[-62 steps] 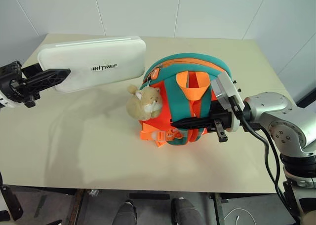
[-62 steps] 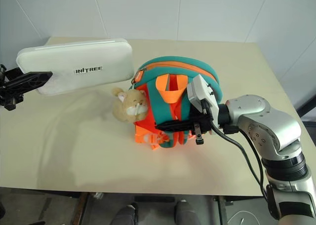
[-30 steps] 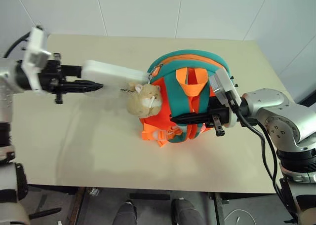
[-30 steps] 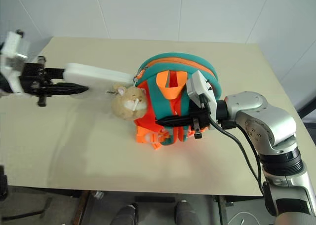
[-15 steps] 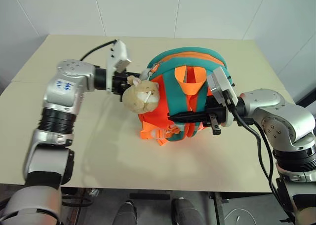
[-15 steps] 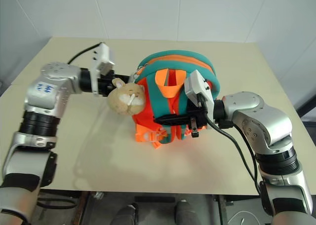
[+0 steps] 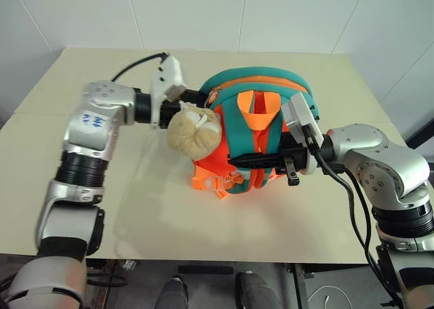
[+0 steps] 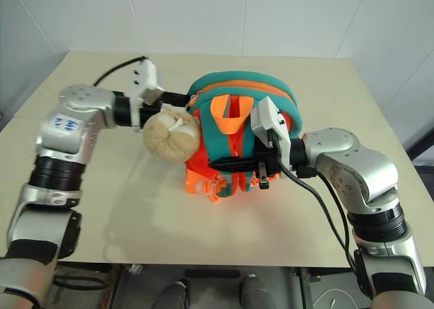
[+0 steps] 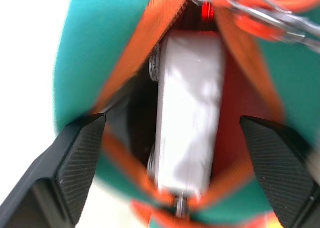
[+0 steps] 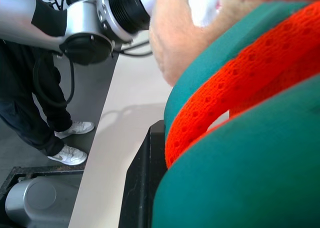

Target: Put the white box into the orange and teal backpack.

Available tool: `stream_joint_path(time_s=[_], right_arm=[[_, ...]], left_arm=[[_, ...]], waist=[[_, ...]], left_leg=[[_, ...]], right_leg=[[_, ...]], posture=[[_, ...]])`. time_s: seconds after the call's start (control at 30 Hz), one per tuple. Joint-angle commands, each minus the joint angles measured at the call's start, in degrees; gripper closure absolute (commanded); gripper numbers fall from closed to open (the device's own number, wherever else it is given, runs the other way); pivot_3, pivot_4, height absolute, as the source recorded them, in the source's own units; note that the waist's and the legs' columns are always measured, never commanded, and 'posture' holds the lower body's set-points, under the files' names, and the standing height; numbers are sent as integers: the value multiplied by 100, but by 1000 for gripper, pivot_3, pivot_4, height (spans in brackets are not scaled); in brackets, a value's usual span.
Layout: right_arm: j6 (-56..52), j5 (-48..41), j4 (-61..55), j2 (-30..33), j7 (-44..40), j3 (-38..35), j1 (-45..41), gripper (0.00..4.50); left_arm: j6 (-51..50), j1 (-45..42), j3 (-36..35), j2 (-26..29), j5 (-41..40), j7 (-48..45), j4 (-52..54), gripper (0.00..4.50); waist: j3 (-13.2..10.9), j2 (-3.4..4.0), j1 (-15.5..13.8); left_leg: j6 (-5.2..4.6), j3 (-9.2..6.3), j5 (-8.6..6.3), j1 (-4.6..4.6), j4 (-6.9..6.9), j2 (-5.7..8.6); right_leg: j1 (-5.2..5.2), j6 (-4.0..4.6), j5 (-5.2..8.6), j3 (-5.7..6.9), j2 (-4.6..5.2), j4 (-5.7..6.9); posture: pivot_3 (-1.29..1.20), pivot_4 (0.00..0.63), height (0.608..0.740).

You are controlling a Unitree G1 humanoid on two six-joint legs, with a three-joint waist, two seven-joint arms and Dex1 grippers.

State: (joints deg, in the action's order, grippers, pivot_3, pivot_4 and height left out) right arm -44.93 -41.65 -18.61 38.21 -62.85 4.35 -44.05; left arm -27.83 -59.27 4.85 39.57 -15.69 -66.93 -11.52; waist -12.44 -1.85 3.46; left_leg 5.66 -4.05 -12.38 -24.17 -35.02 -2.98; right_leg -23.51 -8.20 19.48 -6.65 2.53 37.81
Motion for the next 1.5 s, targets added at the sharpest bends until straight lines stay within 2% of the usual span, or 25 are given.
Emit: stream_joint_path(time_s=[0.03, 0.13, 0.23, 0.37, 0.5, 0.6, 1.0, 1.17, 1.33, 1.5], right_arm=[[94, -83, -232, -28, 33, -107, 2, 4500], [106, -75, -215, -46, 27, -107, 2, 4500], [137, -43, -165, -69, -1, -79, -8, 4500], [178, 2, -89, -118, -38, -35, -60, 4500], [217, 33, -10, -138, -63, -8, -110, 4500], [245, 51, 42, -149, -66, 19, -134, 4500], [268, 108, 39, -190, -60, 2, -104, 4500], [223, 90, -52, -192, 15, -37, -53, 4500], [205, 85, -111, -188, 72, -60, -26, 4500], [167, 33, -185, -164, 126, -113, 17, 4500]], left_arm=[[-125, 337, -481, 605, -268, -275, 559, 18], [-234, 772, -846, 1050, -522, -443, 938, 18], [-154, 1057, -1071, 1218, -528, -273, 1038, 18], [113, 1105, -1328, 997, -375, 467, 913, 18], [-97, 1255, -1451, 892, -600, 736, 1189, 18], [-182, 1134, -1358, 691, -494, 1088, 983, 642], [-614, 230, -522, -253, -490, 980, -160, 4460], [-506, -86, -187, -742, -379, 746, -742, 4460], [-394, -169, -39, -950, -229, 725, -1025, 4460], [-127, 35, -500, -698, -330, 917, -481, 4460]], waist=[[0, 0, 0], [0, 1, -23], [0, 0, -59], [0, 0, -89], [0, 0, -75], [0, 0, -59], [0, 0, -46], [0, 0, -42], [0, 0, -40], [0, 0, -35]], left_leg=[[0, 0, 0, 0, -1, 0], [0, 0, 0, -1, -4, 0], [0, -1, 0, 0, -10, 0], [-2, -3, 0, 0, -18, 1], [-2, -2, 0, 1, -16, 1], [-2, -3, 0, 0, -14, 1], [-2, -3, 1, 0, -15, 2], [-1, -3, 1, 0, -15, 2], [-1, -3, 1, 1, -14, 2], [-1, -3, 1, 0, -13, 2]], right_leg=[[1, 0, 0, 0, 1, -1], [2, 0, 0, 1, 1, -1], [6, 0, 0, 3, 1, 1], [12, -3, -3, 3, 1, 1], [11, -3, -4, 2, 1, 1], [10, -3, -4, 2, 0, 0], [10, -3, -4, 3, 1, 1], [10, -3, -4, 2, 0, 2], [9, -3, -4, 2, 1, 2], [9, -3, -4, 2, 1, 0]], posture=[[0, 150, 740], [0, 150, 740], [0, 150, 740], [0, 150, 740], [0, 150, 740], [0, 150, 740], [0, 150, 740], [0, 150, 740], [0, 150, 740], [0, 150, 740]])
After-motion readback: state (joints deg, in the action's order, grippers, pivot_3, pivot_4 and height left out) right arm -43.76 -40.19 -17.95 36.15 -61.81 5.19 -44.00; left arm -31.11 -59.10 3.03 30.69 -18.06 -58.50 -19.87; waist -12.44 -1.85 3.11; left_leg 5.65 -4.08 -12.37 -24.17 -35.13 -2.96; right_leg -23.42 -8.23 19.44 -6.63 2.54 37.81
